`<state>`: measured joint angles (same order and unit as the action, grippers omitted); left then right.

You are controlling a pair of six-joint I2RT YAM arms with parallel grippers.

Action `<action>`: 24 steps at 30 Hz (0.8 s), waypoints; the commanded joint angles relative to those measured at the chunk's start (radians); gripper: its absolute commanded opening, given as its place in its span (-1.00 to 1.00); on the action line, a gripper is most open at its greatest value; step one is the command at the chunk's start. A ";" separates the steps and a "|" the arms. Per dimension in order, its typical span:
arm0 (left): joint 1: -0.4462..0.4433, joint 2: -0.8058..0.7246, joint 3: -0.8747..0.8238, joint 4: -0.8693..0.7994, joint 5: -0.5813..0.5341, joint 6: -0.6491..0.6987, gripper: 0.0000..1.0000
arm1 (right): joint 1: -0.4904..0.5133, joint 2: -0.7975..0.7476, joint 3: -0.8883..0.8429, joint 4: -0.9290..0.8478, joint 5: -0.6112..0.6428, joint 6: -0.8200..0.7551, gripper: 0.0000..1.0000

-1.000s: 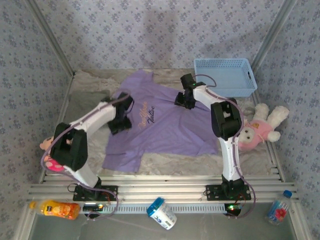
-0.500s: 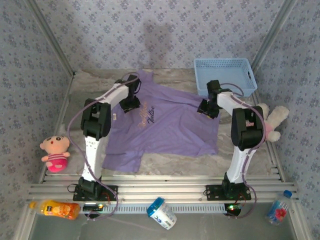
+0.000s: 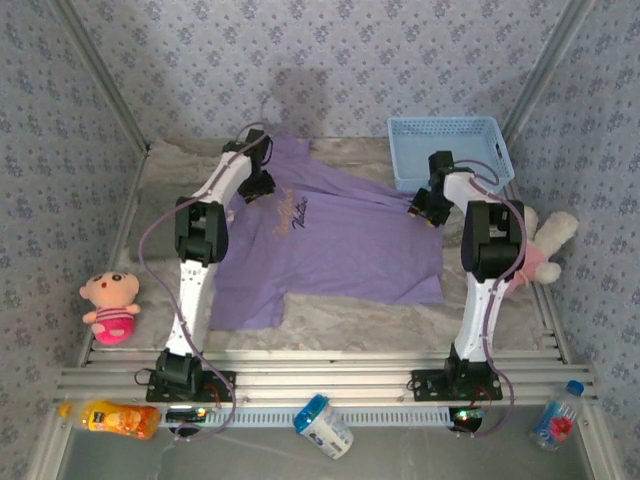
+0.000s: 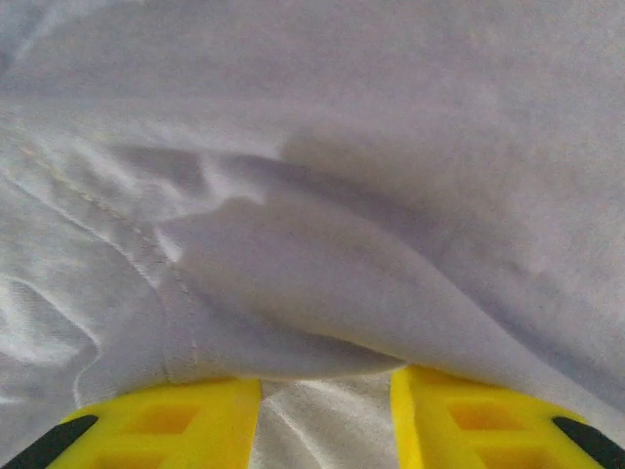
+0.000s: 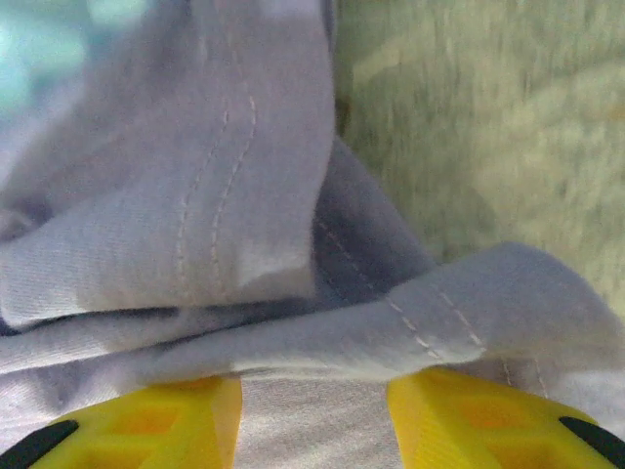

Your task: Fold and stack the mixed laundry pile

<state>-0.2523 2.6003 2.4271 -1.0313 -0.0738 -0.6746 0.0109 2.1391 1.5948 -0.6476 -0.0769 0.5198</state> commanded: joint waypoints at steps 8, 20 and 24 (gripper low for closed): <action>0.036 0.095 0.264 -0.048 0.201 0.058 0.06 | -0.011 0.049 0.096 -0.017 -0.051 -0.079 0.03; -0.014 -0.166 0.109 -0.078 0.214 0.147 0.99 | 0.009 -0.385 -0.306 -0.056 0.008 0.002 0.15; -0.067 -0.278 -0.053 -0.035 0.153 0.161 1.00 | 0.058 -0.538 -0.502 -0.111 0.058 0.015 0.13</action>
<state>-0.2760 2.4218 2.4535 -1.0836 0.1257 -0.5472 0.0345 1.6665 1.1992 -0.6716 -0.0666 0.5053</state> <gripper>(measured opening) 0.997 0.568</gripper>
